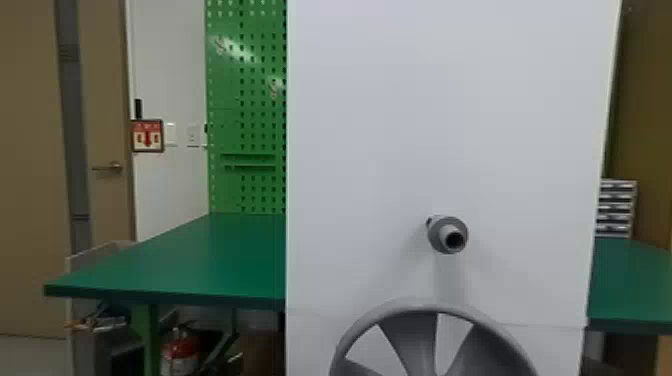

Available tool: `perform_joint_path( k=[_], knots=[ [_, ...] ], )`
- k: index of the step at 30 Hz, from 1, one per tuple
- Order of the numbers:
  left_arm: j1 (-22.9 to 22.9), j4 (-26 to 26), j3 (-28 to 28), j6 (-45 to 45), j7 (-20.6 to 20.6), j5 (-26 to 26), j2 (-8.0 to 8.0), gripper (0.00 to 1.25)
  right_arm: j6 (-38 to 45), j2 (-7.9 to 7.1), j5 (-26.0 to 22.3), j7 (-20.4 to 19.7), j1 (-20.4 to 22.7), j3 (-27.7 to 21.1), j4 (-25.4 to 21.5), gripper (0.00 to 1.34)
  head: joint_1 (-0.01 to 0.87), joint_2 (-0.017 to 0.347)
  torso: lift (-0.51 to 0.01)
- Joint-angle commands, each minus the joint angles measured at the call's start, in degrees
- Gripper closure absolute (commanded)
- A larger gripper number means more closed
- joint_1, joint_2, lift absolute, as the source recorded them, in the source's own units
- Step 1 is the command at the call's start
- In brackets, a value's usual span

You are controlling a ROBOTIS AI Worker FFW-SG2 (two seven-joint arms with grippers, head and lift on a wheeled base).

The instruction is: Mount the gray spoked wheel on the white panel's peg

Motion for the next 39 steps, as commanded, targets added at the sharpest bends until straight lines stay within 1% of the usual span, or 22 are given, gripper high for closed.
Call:
perform_joint_path(
  k=[1, 10, 15, 19, 25, 34, 39],
  knots=[
    [0.0, 0.0, 0.0, 0.0, 0.0, 0.0, 0.08, 0.54, 3.5, -0.32, -1.2, 0.0, -0.9, -0.6, -2.4, 1.29, 0.123, -0.008, -0.401],
    [0.0, 0.0, 0.0, 0.3, -0.1, -0.3, 0.08, 0.54, 11.0, -1.20, -2.1, 0.0, -3.2, -1.0, -8.1, 1.29, 0.123, -0.008, -0.401],
    [0.0, 0.0, 0.0, 0.4, -0.1, -0.4, 0.08, 0.54, 15.7, -1.37, -2.6, 0.0, -5.0, -1.2, -10.7, 1.29, 0.123, -0.008, -0.401],
    [0.1, 0.0, -0.1, 0.6, -0.1, -0.6, 0.08, 0.54, 19.5, -1.81, -4.4, 0.0, -6.9, -2.0, -12.3, 1.29, 0.123, -0.008, -0.401],
    [0.1, 0.0, -0.2, 0.7, -0.1, -0.7, 0.08, 0.54, 25.3, -3.13, -6.6, 0.0, -9.9, -3.1, -14.5, 1.28, 0.123, -0.008, -0.401],
    [0.1, 0.0, -0.4, 0.8, -0.1, -0.8, 0.17, 0.54, 28.1, -3.75, -9.0, 0.0, -12.8, -4.0, -15.1, 1.28, 0.123, -0.008, -0.401],
    [0.1, 0.0, -0.4, 0.9, -0.1, -1.0, 0.26, 0.54, 29.2, -4.19, -10.7, 0.0, -15.1, -4.2, -15.1, 1.28, 0.123, -0.008, -0.401]
  ],
)
